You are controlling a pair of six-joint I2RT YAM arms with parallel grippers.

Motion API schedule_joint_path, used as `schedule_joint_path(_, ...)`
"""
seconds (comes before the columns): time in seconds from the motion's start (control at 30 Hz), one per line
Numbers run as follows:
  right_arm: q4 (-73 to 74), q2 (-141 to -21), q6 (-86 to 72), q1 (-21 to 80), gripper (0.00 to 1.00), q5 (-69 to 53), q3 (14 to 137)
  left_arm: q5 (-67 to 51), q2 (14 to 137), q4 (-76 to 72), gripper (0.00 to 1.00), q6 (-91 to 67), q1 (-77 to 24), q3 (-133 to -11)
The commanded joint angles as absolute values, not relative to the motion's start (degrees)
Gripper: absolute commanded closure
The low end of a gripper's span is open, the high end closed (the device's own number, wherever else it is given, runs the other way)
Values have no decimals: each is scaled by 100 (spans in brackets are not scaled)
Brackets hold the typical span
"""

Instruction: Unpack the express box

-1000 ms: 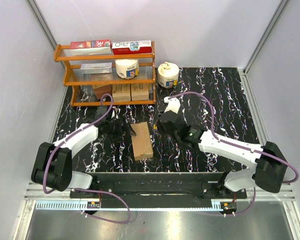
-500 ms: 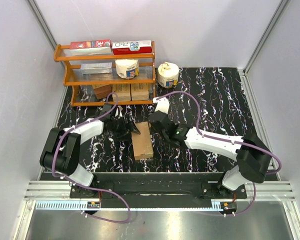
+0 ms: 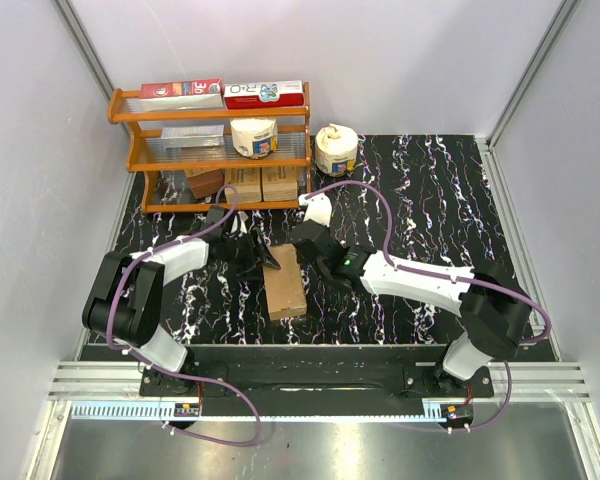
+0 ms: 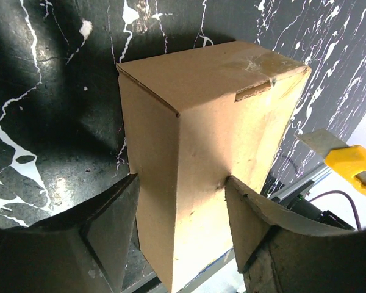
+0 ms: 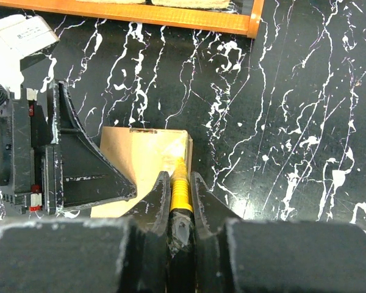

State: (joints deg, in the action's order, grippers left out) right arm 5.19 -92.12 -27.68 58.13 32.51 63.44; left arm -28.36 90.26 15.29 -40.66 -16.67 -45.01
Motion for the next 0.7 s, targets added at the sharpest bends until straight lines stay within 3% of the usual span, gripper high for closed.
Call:
schedule_joint_path(0.0, 571, -9281, -2804, 5871, 100, 3533, 6636, -2821, 9123, 1512, 41, -4061, -1687, -4553)
schedule_joint_path(0.23, 686, -9378, -2848, 5871, 100, 3437, 6627, -2830, 9211, 1512, 48, -4078, -1687, -4562)
schedule_joint_path(0.67, 817, -9466, -2970, 5871, 100, 3314, 6645, -2812, 9229, 1512, 50, -4122, -1687, -4526)
